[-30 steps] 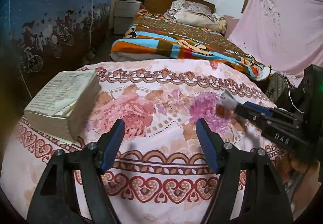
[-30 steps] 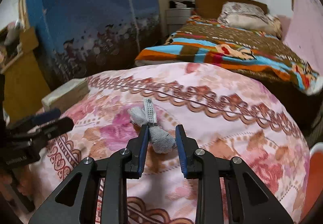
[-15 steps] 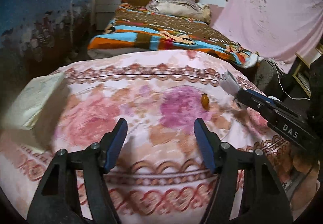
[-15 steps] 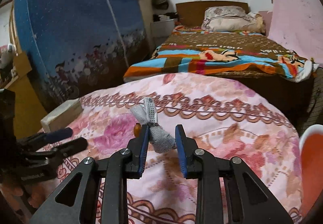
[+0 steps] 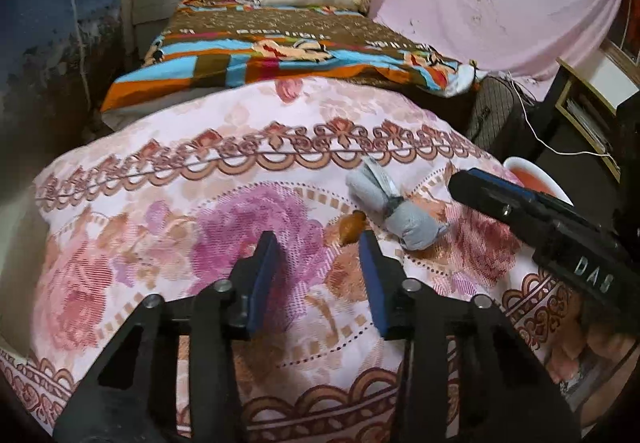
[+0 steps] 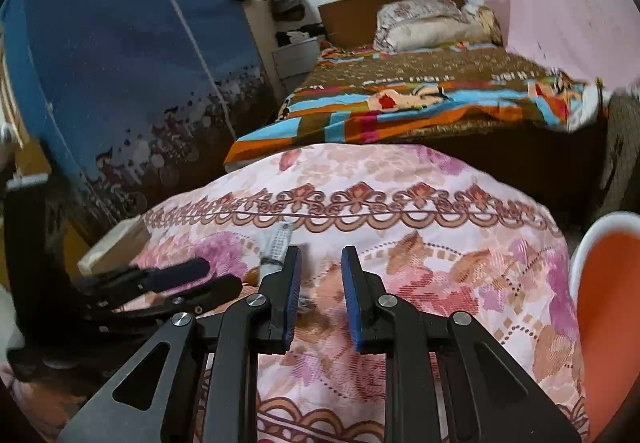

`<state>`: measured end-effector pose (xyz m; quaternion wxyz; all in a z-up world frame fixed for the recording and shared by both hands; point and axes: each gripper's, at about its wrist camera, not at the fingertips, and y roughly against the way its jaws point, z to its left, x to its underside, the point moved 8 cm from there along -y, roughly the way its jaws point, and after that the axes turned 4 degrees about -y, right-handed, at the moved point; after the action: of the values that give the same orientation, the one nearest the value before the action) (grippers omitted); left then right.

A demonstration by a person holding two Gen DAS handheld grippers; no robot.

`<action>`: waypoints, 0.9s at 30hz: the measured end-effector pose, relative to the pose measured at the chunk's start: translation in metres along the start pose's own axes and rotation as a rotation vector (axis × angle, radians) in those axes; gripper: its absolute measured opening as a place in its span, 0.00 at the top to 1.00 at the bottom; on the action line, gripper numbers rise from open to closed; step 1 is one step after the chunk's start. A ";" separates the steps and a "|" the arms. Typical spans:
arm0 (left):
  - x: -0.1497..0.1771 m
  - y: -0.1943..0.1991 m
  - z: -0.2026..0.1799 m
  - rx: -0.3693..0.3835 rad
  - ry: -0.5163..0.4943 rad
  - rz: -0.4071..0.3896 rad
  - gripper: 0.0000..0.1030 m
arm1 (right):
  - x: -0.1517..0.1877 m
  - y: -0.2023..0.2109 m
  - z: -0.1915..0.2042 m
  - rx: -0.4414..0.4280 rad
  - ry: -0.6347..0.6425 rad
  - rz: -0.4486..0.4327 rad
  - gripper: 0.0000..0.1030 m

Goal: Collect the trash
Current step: 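Grasp the grey cloth bundle with the right tool while the left tool grasps the small brown item, then lift both held items off the bedspread toward the orange basin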

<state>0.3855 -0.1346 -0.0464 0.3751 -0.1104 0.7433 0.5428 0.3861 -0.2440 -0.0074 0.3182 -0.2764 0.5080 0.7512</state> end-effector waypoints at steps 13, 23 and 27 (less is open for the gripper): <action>-0.010 -0.018 -0.015 0.015 -0.057 0.038 0.95 | -0.001 0.001 -0.018 -0.010 -0.091 0.012 0.82; 0.000 0.004 0.006 0.018 0.056 -0.018 1.00 | 0.003 -0.003 -0.014 -0.054 -0.083 0.039 0.81; 0.008 0.020 0.024 -0.013 0.152 -0.067 1.00 | 0.007 -0.005 -0.005 -0.077 -0.048 0.056 0.73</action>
<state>0.3790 -0.1038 -0.0401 0.3350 -0.1785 0.7620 0.5247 0.3855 -0.2458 -0.0168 0.2980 -0.2560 0.4785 0.7853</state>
